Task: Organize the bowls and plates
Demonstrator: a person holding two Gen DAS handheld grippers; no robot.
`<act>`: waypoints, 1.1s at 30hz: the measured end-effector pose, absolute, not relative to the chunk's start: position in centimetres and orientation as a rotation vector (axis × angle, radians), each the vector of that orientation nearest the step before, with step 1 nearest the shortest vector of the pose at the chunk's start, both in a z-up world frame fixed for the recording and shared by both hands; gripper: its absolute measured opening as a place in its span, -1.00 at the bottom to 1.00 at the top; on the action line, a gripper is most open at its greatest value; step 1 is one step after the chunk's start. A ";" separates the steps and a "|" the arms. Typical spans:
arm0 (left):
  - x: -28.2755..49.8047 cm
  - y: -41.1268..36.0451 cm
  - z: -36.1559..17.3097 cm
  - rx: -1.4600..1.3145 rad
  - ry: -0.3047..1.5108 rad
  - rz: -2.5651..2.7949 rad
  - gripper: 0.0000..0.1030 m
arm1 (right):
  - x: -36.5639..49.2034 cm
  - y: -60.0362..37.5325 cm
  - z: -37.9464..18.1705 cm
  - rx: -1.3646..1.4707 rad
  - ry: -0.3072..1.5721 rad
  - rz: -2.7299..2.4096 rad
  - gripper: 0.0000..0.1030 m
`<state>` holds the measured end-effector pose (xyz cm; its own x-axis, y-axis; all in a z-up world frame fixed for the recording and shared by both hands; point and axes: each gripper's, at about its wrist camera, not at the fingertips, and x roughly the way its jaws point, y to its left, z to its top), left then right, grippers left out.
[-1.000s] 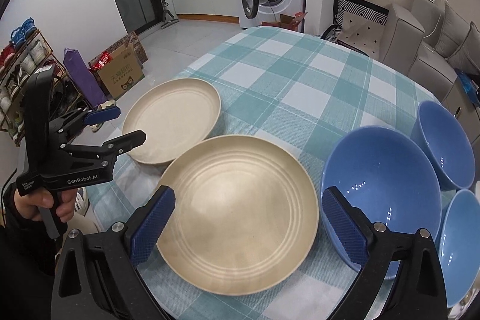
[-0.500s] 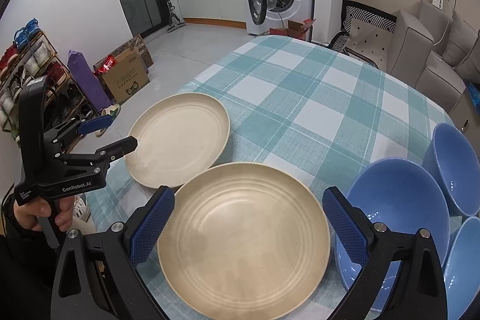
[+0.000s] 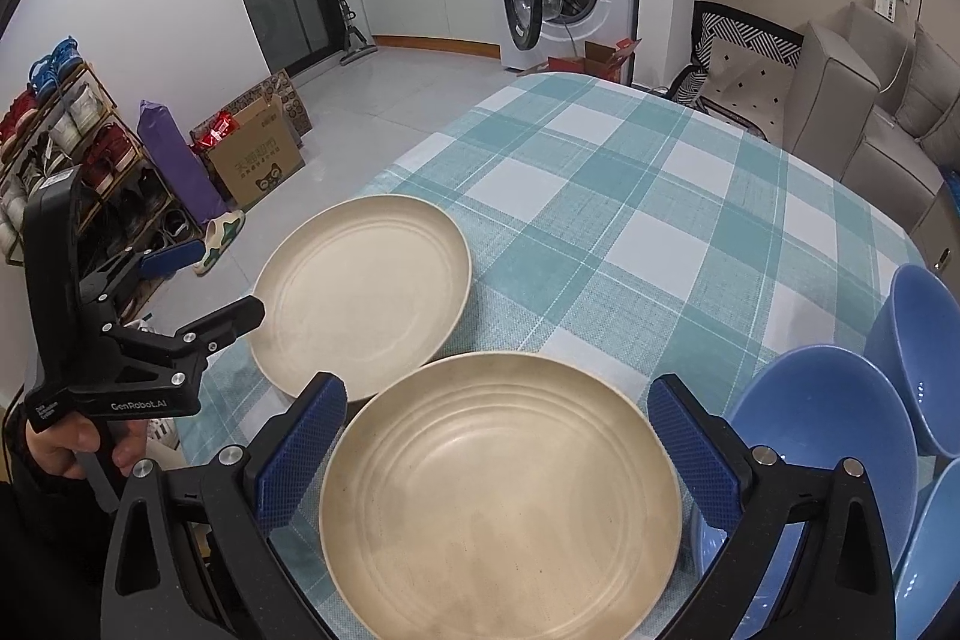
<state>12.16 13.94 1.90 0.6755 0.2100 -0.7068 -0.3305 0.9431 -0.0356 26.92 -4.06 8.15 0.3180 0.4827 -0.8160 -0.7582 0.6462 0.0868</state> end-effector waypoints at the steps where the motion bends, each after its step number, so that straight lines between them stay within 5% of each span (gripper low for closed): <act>1: 12.1 14.1 1.9 -0.168 0.773 0.307 1.00 | 27.0 -3.9 8.1 -0.340 0.936 0.837 0.99; 33: 12.9 17.2 -0.3 -0.195 0.817 0.358 1.00 | 29.1 2.0 5.3 -0.362 0.992 0.871 0.99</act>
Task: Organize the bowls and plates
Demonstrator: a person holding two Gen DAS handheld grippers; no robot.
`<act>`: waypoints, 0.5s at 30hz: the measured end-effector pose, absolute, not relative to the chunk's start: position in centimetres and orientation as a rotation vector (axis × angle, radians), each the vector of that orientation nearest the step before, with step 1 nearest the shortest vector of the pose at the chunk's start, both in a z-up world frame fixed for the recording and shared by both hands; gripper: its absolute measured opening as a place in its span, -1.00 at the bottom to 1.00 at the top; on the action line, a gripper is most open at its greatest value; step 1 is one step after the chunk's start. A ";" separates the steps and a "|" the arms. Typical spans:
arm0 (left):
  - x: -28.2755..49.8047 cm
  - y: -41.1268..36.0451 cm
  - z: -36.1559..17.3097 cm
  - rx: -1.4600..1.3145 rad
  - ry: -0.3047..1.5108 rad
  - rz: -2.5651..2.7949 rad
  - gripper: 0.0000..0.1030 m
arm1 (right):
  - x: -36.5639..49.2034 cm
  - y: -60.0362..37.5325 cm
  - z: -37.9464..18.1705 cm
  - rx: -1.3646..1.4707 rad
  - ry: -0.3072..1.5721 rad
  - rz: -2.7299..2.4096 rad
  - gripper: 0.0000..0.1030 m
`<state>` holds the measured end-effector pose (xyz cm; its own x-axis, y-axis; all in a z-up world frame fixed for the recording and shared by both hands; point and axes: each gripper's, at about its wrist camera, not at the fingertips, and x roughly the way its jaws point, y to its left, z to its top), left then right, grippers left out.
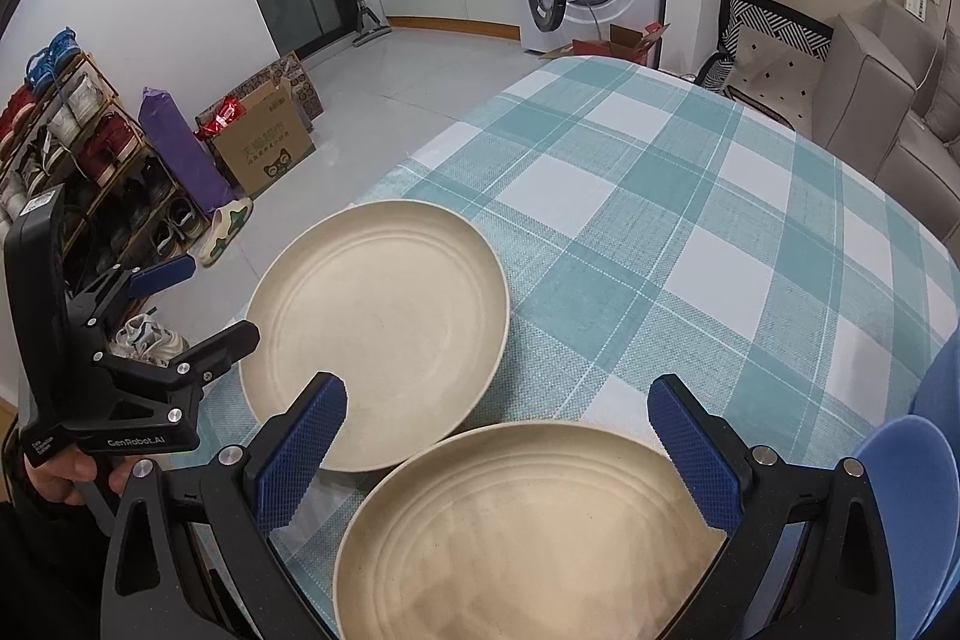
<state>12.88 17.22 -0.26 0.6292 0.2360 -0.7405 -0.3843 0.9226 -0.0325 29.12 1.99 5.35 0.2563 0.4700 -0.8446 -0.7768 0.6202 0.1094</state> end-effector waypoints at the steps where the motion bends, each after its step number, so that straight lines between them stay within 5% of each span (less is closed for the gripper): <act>1: 12.9 17.3 -0.3 -0.196 0.817 0.356 1.00 | 29.2 2.2 5.2 -0.364 0.996 0.870 0.99; 15: 13.7 18.3 -1.3 -0.197 0.851 0.368 1.00 | 30.6 4.0 3.1 -0.394 1.040 0.857 0.99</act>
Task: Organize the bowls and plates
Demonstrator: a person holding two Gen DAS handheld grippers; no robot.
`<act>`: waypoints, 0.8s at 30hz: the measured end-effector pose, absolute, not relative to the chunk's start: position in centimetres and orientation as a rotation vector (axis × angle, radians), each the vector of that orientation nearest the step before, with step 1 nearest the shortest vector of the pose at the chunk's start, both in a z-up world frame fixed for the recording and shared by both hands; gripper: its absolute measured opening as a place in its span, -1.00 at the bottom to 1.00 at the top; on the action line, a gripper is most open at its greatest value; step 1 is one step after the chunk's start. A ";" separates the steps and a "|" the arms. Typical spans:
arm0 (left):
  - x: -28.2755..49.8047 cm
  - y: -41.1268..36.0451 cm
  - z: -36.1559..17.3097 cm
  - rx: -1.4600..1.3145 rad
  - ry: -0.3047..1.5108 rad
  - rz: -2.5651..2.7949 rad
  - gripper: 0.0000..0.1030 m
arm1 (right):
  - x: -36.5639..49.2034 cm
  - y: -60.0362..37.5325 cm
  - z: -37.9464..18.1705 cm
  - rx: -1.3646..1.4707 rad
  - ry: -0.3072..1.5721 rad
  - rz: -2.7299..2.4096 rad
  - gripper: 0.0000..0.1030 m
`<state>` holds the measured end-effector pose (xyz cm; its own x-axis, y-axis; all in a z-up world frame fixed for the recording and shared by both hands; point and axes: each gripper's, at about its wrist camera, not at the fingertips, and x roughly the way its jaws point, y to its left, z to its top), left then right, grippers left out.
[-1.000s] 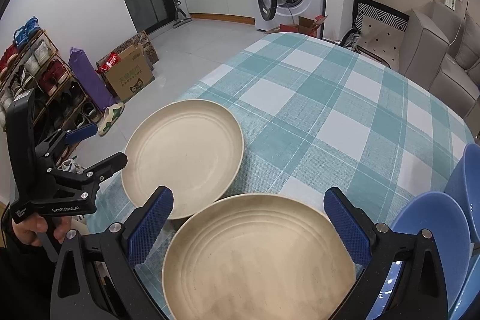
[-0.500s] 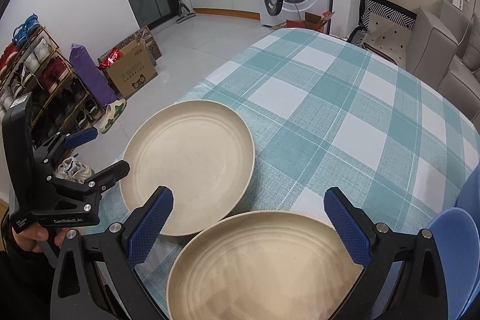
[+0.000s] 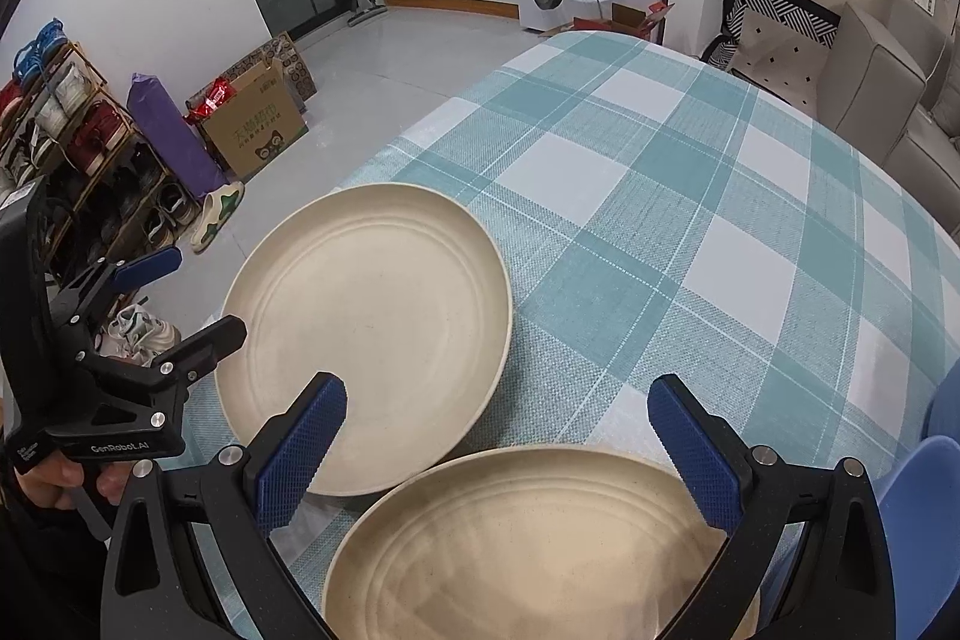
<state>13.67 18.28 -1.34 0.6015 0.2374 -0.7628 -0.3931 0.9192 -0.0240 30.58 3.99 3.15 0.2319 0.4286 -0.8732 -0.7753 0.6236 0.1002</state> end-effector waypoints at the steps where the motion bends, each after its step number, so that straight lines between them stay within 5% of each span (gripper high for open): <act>1: 13.7 18.3 -1.4 -0.197 0.854 0.370 1.00 | 30.7 4.1 2.9 -0.397 1.047 0.856 0.99; 24: 14.3 18.9 -3.1 -0.213 0.905 0.376 1.00 | 32.0 6.2 -0.2 -0.442 1.128 0.866 0.99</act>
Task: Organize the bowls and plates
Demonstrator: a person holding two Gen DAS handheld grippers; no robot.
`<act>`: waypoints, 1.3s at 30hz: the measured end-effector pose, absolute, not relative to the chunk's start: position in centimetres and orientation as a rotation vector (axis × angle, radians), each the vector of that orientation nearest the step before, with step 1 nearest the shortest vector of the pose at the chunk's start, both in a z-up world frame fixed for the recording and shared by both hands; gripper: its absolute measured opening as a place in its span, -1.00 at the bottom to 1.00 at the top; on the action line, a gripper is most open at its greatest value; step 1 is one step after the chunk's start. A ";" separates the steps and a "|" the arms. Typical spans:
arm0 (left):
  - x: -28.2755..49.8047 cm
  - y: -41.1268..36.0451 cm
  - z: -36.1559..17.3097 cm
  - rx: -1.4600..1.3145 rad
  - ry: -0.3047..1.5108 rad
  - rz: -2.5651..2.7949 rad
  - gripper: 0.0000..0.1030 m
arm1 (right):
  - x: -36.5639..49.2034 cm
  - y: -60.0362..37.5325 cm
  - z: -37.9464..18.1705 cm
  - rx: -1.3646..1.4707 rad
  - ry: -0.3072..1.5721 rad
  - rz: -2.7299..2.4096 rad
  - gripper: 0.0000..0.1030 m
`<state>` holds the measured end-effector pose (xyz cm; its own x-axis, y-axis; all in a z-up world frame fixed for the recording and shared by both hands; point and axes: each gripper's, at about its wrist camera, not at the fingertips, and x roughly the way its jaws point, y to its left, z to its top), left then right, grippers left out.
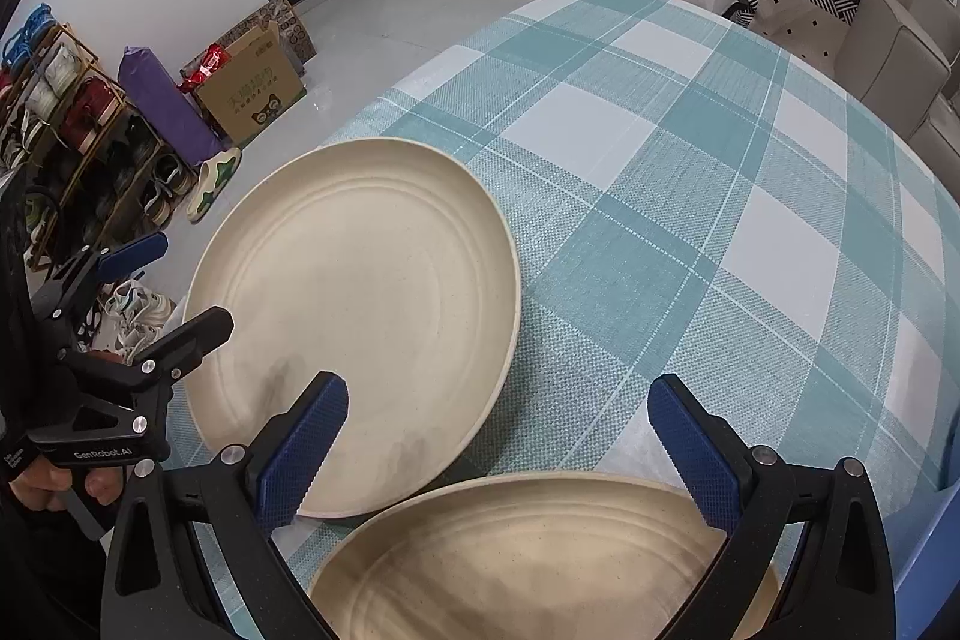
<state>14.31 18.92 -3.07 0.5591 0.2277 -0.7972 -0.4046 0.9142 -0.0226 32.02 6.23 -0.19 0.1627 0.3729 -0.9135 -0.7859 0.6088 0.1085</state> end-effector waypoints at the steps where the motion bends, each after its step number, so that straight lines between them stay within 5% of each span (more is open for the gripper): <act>1: 14.3 18.9 -3.1 -0.213 0.906 0.377 1.00 | 32.0 6.3 -0.2 -0.441 1.128 0.868 0.98; 20: 14.0 18.8 -3.8 -0.216 0.911 0.354 0.95 | 31.7 7.5 -1.6 -0.471 1.154 0.890 0.42; 35: 13.9 18.6 -4.1 -0.234 0.927 0.326 0.56 | 31.0 7.9 -2.1 -0.494 1.156 0.906 0.15; 39: 14.0 18.5 -4.3 -0.237 0.937 0.309 0.32 | 31.0 8.0 -2.2 -0.498 1.156 0.909 0.07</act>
